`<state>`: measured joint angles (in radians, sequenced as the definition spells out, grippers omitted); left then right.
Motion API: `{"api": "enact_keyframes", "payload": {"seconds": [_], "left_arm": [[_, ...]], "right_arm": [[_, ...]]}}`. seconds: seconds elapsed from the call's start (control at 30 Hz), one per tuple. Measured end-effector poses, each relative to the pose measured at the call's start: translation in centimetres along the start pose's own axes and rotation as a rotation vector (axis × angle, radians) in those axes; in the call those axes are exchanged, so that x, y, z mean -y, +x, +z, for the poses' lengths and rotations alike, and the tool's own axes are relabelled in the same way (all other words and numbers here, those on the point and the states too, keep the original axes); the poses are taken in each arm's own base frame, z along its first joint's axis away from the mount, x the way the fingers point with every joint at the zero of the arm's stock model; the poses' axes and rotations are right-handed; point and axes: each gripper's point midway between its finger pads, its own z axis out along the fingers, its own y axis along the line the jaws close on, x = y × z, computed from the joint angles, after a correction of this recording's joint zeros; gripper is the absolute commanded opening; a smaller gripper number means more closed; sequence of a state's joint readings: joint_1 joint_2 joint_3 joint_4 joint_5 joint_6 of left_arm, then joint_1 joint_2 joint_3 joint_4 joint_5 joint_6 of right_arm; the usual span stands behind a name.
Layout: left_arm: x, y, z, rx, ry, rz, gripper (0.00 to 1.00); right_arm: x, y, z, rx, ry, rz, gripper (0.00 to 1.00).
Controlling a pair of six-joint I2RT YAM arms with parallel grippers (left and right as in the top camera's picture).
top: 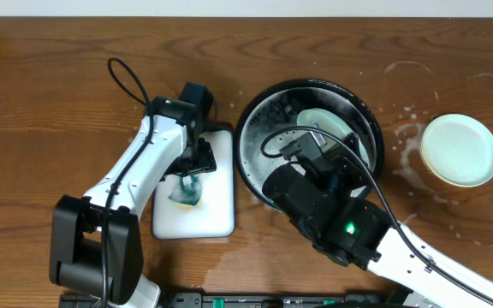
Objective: Clean dirty plates on tray and stack at the side
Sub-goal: 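Lift the scrubbed pale green plate out of the tray with the right gripper, then carry the plate right and place it onto the plate stack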
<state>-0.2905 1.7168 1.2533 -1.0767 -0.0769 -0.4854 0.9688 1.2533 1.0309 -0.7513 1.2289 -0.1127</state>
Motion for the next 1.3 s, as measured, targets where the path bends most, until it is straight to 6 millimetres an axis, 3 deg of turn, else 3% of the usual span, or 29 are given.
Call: {"api": "enact_keyframes", "payload": {"seconds": [0.6,0.83,1.3], "left_arm": [[0.0,0.0,0.0,0.0,0.0,0.0,0.86],[0.0,0.0,0.0,0.0,0.0,0.0,0.86],[0.0,0.0,0.0,0.0,0.0,0.0,0.86]], "right_arm": [[-0.4,1.4,1.3,-0.062,-0.048,0.06,0.01],[0.0,3.0,2.9,-0.134,-0.063,0.122,0.01],[-0.4,3.0,2.9,-0.136,-0.085,0.132,0.01]]}}
